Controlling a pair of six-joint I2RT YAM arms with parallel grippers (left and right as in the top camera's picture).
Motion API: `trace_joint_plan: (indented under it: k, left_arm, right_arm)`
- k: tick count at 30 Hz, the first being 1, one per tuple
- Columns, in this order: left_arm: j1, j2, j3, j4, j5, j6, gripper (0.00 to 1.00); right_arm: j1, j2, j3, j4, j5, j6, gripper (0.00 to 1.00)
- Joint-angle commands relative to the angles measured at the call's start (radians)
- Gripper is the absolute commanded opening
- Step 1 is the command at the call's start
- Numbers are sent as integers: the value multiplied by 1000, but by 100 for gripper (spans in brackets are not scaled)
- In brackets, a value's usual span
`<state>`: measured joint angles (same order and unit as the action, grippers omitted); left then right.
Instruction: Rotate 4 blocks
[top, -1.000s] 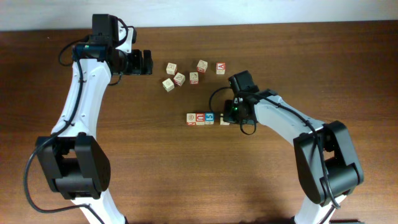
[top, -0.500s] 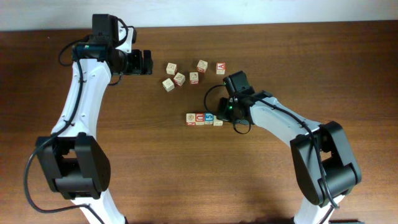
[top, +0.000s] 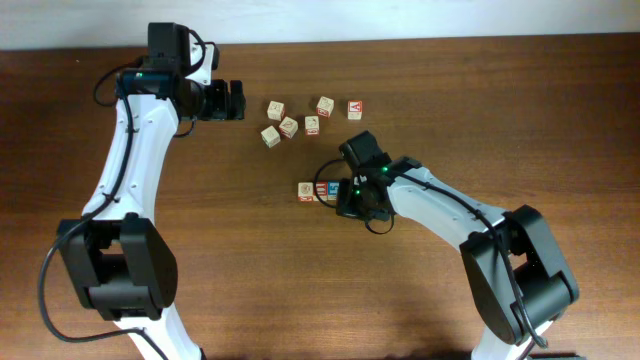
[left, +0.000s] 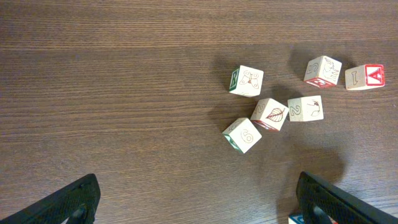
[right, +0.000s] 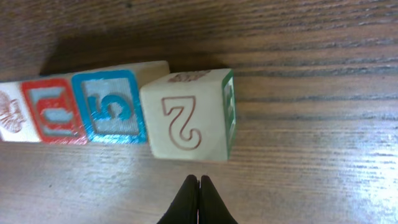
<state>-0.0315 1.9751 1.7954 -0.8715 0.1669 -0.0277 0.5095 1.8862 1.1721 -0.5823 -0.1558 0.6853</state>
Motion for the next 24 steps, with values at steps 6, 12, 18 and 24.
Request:
trace_joint_plan:
  k: [6, 12, 18, 24]
  left_arm:
    - [2, 5, 3, 2, 0, -6, 99]
    - [2, 5, 3, 2, 0, -6, 99]
    - [2, 5, 3, -34, 196, -14, 99]
    - [2, 5, -24, -214, 252, -41, 0]
  right_arm:
    - [6, 19, -9, 65, 79, 11, 4]
    - [-11, -155, -8, -37, 10, -50, 4]
    - [-268, -416, -9, -109, 2, -405, 44]
    - [-348, -206, -9, 13, -317, -391, 8]
